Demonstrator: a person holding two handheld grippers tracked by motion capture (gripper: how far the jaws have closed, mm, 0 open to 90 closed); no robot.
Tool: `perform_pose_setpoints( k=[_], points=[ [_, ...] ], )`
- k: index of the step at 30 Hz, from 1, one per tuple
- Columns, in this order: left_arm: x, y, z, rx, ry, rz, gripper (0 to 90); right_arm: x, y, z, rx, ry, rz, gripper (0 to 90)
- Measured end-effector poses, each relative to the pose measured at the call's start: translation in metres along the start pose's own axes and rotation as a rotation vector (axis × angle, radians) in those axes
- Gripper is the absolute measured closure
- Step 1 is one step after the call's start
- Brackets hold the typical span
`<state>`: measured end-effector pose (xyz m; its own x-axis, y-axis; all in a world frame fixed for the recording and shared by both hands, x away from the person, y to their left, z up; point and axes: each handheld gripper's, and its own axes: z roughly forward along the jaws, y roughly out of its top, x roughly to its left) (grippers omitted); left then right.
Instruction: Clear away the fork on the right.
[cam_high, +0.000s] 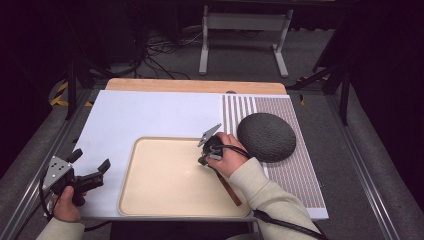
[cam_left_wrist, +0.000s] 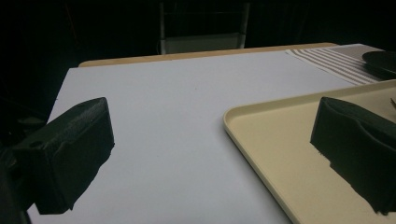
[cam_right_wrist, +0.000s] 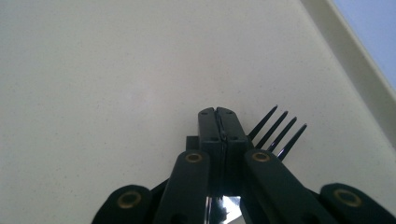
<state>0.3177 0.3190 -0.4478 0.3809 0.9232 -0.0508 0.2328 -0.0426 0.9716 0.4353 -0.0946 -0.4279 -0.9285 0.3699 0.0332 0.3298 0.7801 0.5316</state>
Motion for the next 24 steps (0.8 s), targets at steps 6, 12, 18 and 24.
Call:
perform_pose_setpoints(
  k=[6,12,18,24],
  points=[
    [0.0,0.0,0.0,-0.001,0.001,0.0,0.1,-0.0009,0.0006,0.0034,-0.001,-0.012,-0.006,90.0],
    [-0.0002,-0.0002,0.0001,-0.001,0.002,0.001,0.1,-0.0025,-0.0001,0.0066,0.002,-0.032,-0.005,90.0],
    [0.0,-0.0002,0.0002,-0.001,0.001,0.001,0.1,-0.0049,-0.0013,0.0065,0.013,-0.062,-0.003,90.0],
    [-0.0001,-0.0002,0.0001,-0.001,0.001,0.0,0.1,-0.0085,-0.0035,0.0043,0.021,-0.08,0.012,90.0]
  ],
)
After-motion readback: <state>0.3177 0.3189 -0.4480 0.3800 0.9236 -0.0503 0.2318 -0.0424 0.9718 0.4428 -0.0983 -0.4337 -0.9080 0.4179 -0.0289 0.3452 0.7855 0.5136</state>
